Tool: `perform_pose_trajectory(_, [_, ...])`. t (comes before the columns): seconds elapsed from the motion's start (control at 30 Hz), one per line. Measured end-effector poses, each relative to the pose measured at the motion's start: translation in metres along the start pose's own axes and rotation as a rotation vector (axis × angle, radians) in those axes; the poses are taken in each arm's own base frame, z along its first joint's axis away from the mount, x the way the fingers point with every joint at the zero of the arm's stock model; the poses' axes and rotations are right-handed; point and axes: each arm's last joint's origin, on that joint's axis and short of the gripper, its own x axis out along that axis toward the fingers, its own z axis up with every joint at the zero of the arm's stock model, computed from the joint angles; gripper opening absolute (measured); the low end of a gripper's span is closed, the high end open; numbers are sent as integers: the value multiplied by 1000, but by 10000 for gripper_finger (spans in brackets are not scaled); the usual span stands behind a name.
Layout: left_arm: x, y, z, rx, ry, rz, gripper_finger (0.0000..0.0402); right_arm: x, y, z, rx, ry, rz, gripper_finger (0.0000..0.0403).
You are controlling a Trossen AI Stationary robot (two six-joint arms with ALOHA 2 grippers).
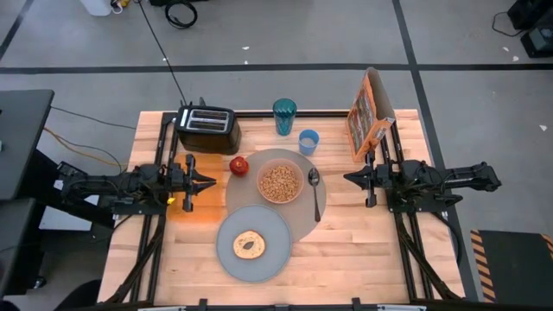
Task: Arrange a breakfast setting
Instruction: Return to Home Position
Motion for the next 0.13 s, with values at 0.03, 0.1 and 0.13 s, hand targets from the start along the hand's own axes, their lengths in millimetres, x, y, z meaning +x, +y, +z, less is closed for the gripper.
perform_pose_trajectory(0.03, [0, 0, 0, 0, 0, 0, 45, 0, 0, 0, 0, 0, 0, 10])
perform_pose_trajectory(0.1, [0, 0, 0, 0, 0, 0, 45, 0, 0, 0, 0, 0, 0, 10])
perform_pose_trajectory(0.13, [0, 0, 0, 0, 0, 0, 45, 0, 0, 0, 0, 0, 0, 10])
